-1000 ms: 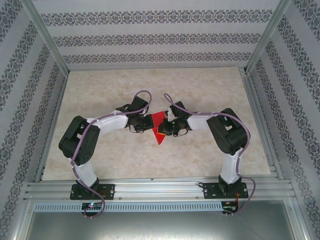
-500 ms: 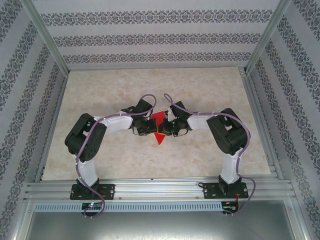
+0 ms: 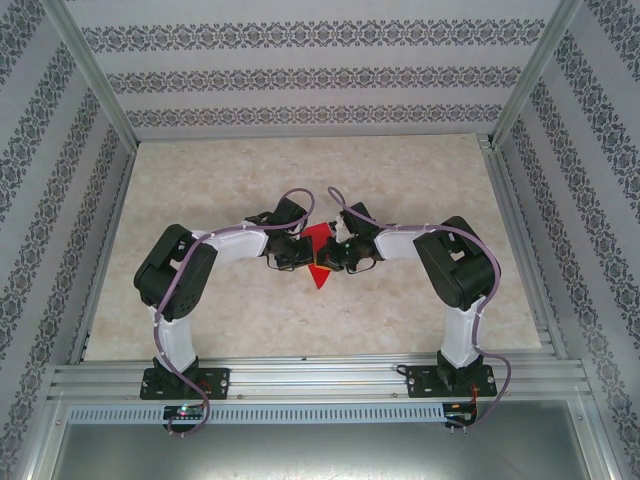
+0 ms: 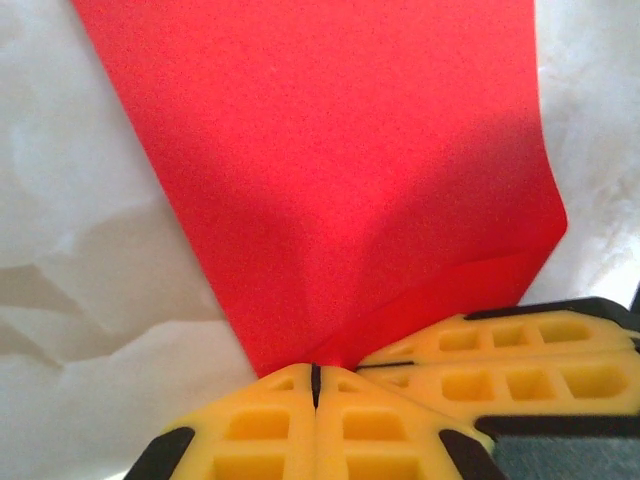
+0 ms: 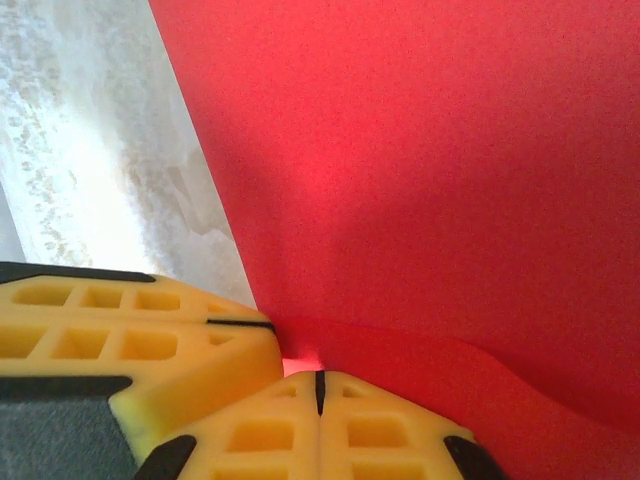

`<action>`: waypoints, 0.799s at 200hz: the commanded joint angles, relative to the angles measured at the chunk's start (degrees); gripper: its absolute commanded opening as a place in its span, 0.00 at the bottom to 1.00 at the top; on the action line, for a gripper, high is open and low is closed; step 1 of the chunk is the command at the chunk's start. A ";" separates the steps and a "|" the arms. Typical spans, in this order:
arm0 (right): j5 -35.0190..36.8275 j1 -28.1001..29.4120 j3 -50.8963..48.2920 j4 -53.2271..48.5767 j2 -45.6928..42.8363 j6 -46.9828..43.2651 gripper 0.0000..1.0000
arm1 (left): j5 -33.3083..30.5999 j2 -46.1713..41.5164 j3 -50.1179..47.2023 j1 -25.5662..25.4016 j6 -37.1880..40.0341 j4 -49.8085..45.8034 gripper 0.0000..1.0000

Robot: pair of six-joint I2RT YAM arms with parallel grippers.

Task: Fold a paper plane with a square sheet of paper (pick it up from the middle)
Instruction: Third fold the triangle at the center of the table.

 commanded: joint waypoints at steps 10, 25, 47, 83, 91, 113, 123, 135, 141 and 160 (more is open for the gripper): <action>1.57 -0.20 -1.82 -2.88 0.13 -0.58 0.00 | -1.98 2.34 1.23 -0.69 1.12 -2.00 0.00; 1.06 -0.37 -1.94 -2.22 -0.76 -0.34 0.00 | -2.12 2.84 1.44 -0.71 1.41 -2.86 0.00; 0.01 -0.94 -2.10 -1.08 -2.13 0.29 0.00 | -2.46 3.33 1.49 -0.69 1.72 -4.07 0.00; -1.18 -2.91 -2.84 1.02 -5.04 0.62 0.00 | -4.33 2.95 1.43 -0.81 2.31 -6.90 0.00; -1.26 -3.38 -2.80 0.94 -5.29 0.42 0.00 | -4.61 2.83 1.31 -0.88 2.48 -7.22 0.00; -0.99 -4.23 -2.47 0.37 -4.79 -0.33 0.00 | -4.89 2.64 1.34 -0.86 2.83 -7.62 0.00; -0.92 -4.33 -2.38 0.22 -4.19 -0.44 0.00 | -4.93 2.68 1.30 -0.86 2.80 -7.63 0.00; -0.65 -4.42 -2.29 0.04 -3.51 -0.61 0.00 | -5.05 2.68 1.39 -0.86 2.87 -7.72 0.00; -0.27 -4.41 -2.25 -0.20 -3.25 -0.64 0.00 | -5.10 2.64 1.42 -0.87 2.88 -7.79 0.00; 1.12 -4.51 -2.18 -1.06 -2.53 -1.14 0.00 | -5.45 2.63 1.49 -0.86 3.00 -8.19 0.00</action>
